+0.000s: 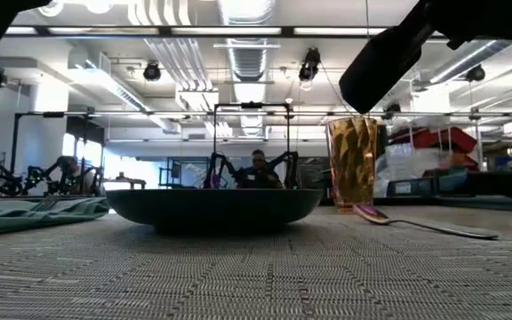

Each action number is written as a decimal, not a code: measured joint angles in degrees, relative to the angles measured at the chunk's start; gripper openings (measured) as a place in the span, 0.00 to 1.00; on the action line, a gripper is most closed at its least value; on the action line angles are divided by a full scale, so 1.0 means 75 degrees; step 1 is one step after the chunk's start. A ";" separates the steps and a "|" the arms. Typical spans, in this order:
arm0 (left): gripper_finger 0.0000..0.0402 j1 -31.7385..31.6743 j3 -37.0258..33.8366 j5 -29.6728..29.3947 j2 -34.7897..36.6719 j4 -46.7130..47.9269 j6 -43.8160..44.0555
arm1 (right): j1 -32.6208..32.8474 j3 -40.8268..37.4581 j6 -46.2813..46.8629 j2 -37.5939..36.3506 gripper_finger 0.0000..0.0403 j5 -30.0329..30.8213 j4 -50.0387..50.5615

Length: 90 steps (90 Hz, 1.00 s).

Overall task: Set table place
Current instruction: Put the table knife to the right side of the dark green plate on the table mat

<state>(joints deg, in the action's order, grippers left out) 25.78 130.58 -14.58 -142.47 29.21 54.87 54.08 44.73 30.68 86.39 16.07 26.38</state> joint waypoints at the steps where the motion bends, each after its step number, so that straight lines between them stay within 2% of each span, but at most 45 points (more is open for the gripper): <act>1: 0.00 -0.0001 0.0000 0.0002 0.0000 0.0004 -0.0004 | 0.0000 0.0000 -0.0001 0.0000 0.04 -0.0004 -0.0004; 27: 0.00 0.0001 0.0000 -0.0067 0.0028 0.0118 -0.0299 | 0.0003 0.0000 0.0472 0.0000 0.01 0.0006 -0.0024; 56: 0.00 0.0006 0.0000 -0.0303 0.0666 0.1585 -0.0951 | -0.0109 0.0035 0.1185 -0.0088 0.00 0.0397 -0.0170; 90: 0.01 0.0005 0.0000 -0.0437 0.1102 0.2464 -0.1810 | -0.0366 0.0023 0.1655 -0.0378 0.00 0.0562 -0.0218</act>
<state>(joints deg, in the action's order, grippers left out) 25.81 130.58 -17.86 -134.21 47.69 41.30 51.34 44.90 43.09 83.56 20.29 24.74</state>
